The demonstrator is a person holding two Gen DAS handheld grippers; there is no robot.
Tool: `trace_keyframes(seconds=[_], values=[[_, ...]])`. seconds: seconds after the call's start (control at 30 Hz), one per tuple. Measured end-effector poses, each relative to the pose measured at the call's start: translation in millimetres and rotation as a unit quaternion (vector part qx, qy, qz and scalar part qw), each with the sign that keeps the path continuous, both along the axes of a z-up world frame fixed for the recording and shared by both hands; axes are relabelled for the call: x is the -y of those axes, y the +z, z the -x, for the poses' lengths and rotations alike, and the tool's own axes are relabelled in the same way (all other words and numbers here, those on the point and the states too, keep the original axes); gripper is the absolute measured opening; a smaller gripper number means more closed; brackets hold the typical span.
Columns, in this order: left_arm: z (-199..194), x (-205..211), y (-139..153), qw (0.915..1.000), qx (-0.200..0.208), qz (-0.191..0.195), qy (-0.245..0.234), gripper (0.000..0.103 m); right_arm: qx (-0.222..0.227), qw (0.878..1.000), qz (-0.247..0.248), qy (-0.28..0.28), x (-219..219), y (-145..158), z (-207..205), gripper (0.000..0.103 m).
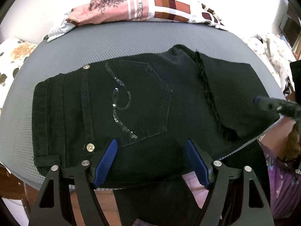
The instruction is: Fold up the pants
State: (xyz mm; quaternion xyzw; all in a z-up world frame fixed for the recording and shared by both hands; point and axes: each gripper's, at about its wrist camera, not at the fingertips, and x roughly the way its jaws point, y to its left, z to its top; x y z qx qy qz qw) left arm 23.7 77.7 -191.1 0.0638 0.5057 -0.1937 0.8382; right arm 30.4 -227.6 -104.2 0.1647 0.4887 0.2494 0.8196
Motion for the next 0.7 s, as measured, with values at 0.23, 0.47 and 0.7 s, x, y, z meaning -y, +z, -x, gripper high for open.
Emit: trace_keyframes(seconds=[0.23,0.47,0.7], values=[[-3.3,-6.3,4.6,0.9998,0.004,0.008,0.015,0.076,0.011,0.994,0.089,0.068,-44.6,-19.7,9.3,0.017],[-8.1,-24.8,16.5,0.9990,0.013,0.008,0.042,0.076,0.008,0.989,0.117,0.086,-53.2,-29.5,10.3,0.017],[-11.8,-99.9,56.6,0.9892,0.053,-0.002,0.137,0.078,0.057,0.994,0.084,0.030,-38.8,-2.1,4.2,0.019]])
